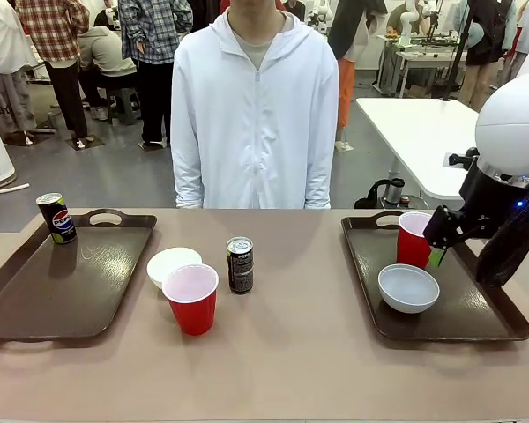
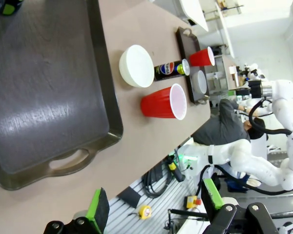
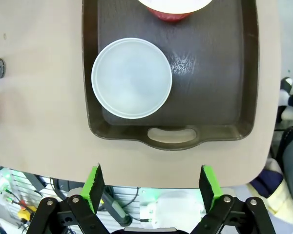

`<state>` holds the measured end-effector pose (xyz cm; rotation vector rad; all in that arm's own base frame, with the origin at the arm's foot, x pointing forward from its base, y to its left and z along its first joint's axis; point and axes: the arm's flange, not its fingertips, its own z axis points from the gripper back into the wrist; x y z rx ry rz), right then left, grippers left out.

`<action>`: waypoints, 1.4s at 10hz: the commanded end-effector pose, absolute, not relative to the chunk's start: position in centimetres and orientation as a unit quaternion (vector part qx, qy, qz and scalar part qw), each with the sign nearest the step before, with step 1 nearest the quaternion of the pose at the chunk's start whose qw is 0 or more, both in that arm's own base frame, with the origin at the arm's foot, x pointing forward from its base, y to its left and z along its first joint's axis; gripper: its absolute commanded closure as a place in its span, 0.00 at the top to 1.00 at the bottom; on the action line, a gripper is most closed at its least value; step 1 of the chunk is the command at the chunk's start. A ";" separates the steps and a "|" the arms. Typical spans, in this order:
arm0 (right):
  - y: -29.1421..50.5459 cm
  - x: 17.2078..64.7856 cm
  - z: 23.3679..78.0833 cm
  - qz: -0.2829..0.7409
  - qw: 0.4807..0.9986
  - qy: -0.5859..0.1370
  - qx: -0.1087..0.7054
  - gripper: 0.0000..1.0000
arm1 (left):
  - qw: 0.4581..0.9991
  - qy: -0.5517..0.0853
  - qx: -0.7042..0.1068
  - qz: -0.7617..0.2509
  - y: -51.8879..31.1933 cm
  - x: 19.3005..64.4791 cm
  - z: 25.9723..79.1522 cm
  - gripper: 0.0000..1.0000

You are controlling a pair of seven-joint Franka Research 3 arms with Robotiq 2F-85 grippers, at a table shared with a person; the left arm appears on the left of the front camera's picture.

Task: Prepare tableware on both trays.
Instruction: Pick up a Picnic Bowl from the table and place it on a Handle tray.

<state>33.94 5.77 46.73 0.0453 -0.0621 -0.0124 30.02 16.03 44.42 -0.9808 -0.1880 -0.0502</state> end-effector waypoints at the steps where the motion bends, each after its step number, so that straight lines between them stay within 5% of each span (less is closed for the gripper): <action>1: 5.6 34.2 46.3 -0.006 0.999 -0.036 0.026 1.00 | 0.874 -0.095 -0.477 -0.026 16.1 30.0 44.6 1.00; 6: 5.8 34.0 46.7 -0.006 0.999 -0.030 0.023 1.00 | 0.878 -0.090 -0.470 -0.024 16.0 30.0 44.4 1.00; 9: -2.9 33.8 49.6 0.010 0.971 0.035 0.235 1.00 | 0.941 -0.051 -0.332 -0.045 13.5 31.8 51.4 1.00; 14: -16.5 35.6 47.8 -0.029 0.920 0.032 0.391 1.00 | 0.987 0.030 -0.134 -0.090 4.0 37.2 57.3 1.00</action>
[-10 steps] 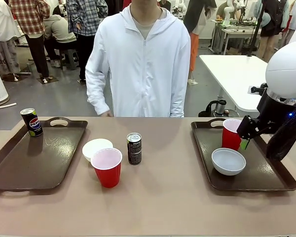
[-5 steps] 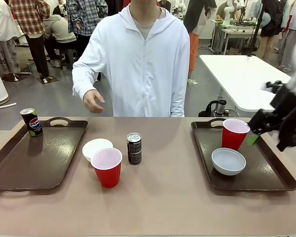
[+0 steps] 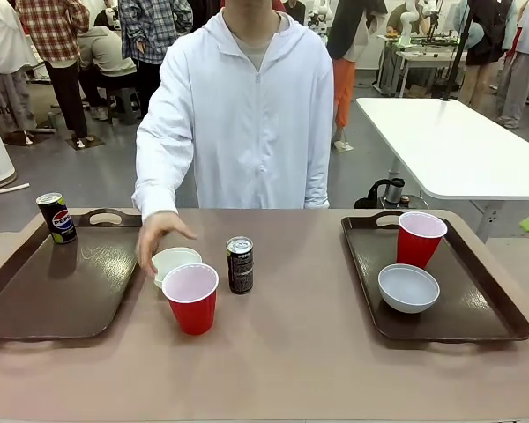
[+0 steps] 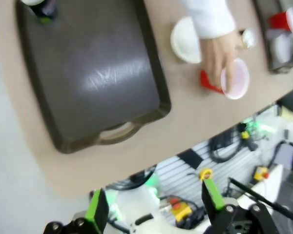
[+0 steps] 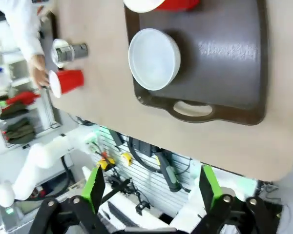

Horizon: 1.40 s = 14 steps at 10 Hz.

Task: Prepare tableware on both trays.
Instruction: Pick up a Picnic Bowl from the table and place it on a Handle tray.

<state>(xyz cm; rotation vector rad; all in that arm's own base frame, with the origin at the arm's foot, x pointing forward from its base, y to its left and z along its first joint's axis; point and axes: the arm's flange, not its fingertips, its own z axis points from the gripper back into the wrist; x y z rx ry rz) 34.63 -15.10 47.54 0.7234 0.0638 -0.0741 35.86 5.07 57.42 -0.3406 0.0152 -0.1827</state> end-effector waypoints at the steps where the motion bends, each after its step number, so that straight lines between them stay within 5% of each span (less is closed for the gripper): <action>1: -18.7 35.2 47.6 -0.039 0.909 0.017 0.415 1.00 | 0.990 0.032 -0.106 -0.088 1.7 38.2 57.5 1.00; 6: -26.5 32.8 45.2 -0.161 0.854 -0.101 0.485 1.00 | 0.994 -0.005 -0.032 -0.104 -8.1 40.1 56.2 1.00; 11: -26.0 32.1 45.8 -0.155 0.868 -0.069 0.467 1.00 | 0.981 -0.062 -0.123 -0.140 -7.9 37.5 54.6 1.00; 14: -26.0 32.1 45.8 -0.155 0.868 -0.069 0.467 1.00 | 0.958 -0.036 -0.163 -0.234 -2.2 24.9 58.1 1.00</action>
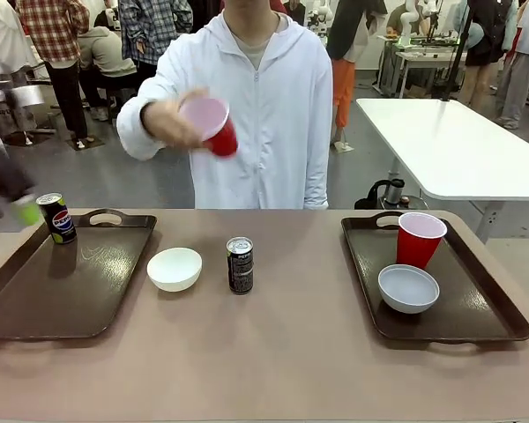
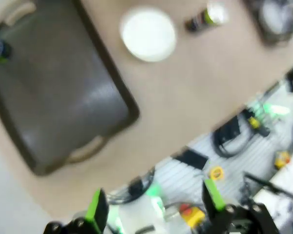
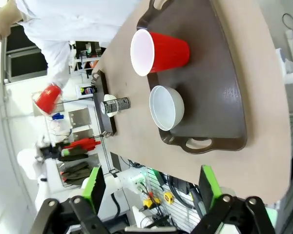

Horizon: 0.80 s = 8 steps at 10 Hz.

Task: Prepare tableware on both trays.
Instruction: Pick up a Picnic Bowl from the table and place it on a Handle tray.

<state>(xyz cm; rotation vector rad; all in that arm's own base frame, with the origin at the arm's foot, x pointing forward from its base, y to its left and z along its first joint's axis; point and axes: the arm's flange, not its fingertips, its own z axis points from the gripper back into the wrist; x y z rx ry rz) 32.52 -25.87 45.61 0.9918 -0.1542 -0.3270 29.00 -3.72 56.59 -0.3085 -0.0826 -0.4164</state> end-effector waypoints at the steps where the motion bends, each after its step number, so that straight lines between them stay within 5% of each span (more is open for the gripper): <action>1: -26.0 32.1 45.8 -0.155 0.868 -0.069 0.467 1.00 | 0.956 -0.022 -0.170 -0.237 -1.9 24.1 57.8 1.00; 5: -26.0 32.1 45.8 -0.155 0.868 -0.069 0.467 1.00 | 0.957 -0.036 -0.188 -0.219 -1.8 25.5 56.9 1.00; 8: -26.0 32.1 45.8 -0.155 0.868 -0.069 0.467 1.00 | 0.966 -0.068 -0.171 -0.184 -4.7 31.9 53.4 1.00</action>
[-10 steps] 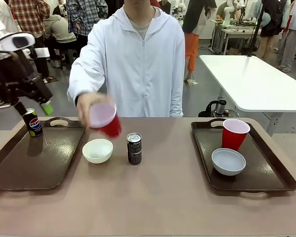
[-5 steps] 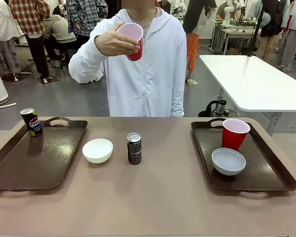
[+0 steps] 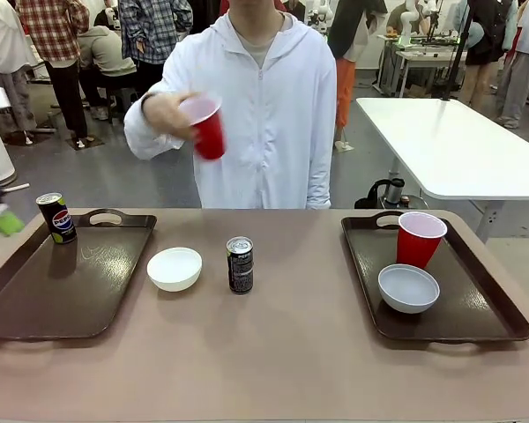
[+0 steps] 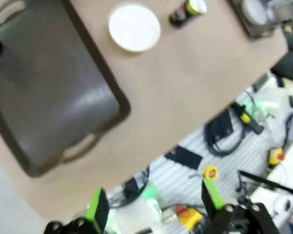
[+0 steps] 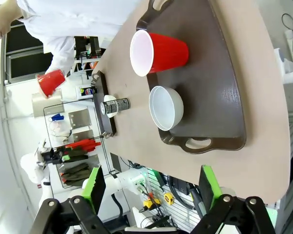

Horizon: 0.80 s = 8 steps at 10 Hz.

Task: Prepare tableware on both trays.
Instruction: Pick up a Picnic Bowl from the table and place it on a Handle tray.

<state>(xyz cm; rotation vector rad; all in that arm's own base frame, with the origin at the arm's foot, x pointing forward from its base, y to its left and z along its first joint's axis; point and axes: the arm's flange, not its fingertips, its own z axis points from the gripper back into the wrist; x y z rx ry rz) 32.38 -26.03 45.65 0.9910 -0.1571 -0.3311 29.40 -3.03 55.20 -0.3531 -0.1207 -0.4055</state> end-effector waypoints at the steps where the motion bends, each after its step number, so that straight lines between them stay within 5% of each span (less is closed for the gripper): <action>1: -26.0 32.1 45.8 -0.155 0.868 -0.069 0.467 1.00 | 0.966 -0.073 -0.168 -0.181 -5.8 33.8 51.9 1.00; 3: -26.0 32.1 45.8 -0.155 0.868 -0.069 0.467 1.00 | 0.968 -0.031 -0.155 -0.193 -6.4 32.7 51.6 1.00; 5: -26.0 32.1 45.8 -0.155 0.868 -0.069 0.467 1.00 | 0.957 0.030 -0.118 -0.263 -6.1 23.5 54.2 1.00; 8: -26.0 32.1 45.8 -0.155 0.868 -0.069 0.467 1.00 | 0.956 0.046 -0.139 -0.255 -6.1 24.6 53.3 1.00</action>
